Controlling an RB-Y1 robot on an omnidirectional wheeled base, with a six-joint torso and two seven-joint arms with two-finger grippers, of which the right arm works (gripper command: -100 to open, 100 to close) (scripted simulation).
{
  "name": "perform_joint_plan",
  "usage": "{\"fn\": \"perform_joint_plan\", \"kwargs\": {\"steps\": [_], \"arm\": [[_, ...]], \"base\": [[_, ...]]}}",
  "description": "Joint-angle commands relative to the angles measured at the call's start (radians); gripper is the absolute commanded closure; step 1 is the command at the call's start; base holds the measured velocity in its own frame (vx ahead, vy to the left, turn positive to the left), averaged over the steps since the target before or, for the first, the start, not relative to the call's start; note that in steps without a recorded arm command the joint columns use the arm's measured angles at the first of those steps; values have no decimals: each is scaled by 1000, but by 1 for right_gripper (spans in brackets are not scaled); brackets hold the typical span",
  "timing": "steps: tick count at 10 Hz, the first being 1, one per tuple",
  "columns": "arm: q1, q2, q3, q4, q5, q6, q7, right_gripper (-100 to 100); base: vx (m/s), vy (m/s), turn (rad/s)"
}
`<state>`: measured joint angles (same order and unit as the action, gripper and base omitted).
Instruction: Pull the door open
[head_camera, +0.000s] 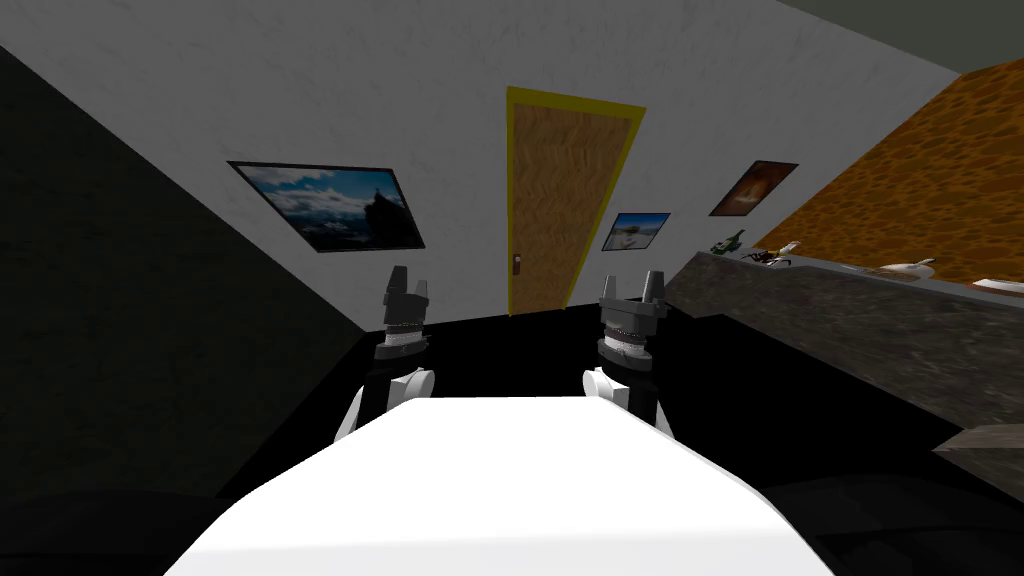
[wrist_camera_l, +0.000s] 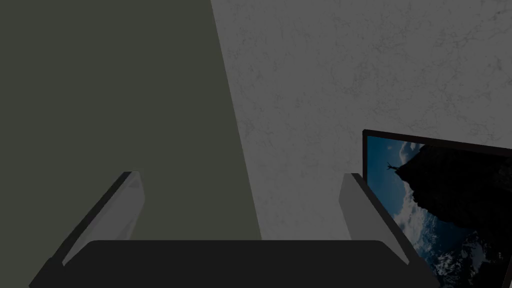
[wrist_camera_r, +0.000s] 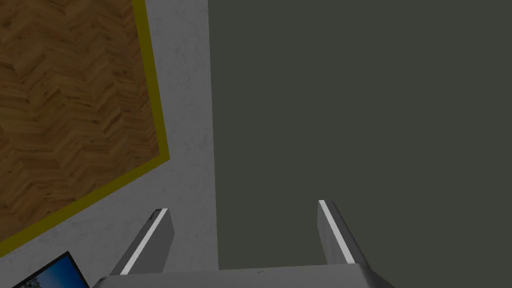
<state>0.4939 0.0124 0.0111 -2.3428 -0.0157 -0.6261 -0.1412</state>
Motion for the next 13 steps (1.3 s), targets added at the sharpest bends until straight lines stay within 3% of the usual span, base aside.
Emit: {"fn": "perform_joint_plan", "kwargs": {"steps": [1,6,13], "arm": [[-19,-14,17,29,-15,3,-30,-100],[-84,-55,73,127,-67,14,-132,-100],[-159,-97,138,242,-128,27,-251,-100]], "base": [[165,13,-40],[112,24,-47],[90,24,-38]]}}
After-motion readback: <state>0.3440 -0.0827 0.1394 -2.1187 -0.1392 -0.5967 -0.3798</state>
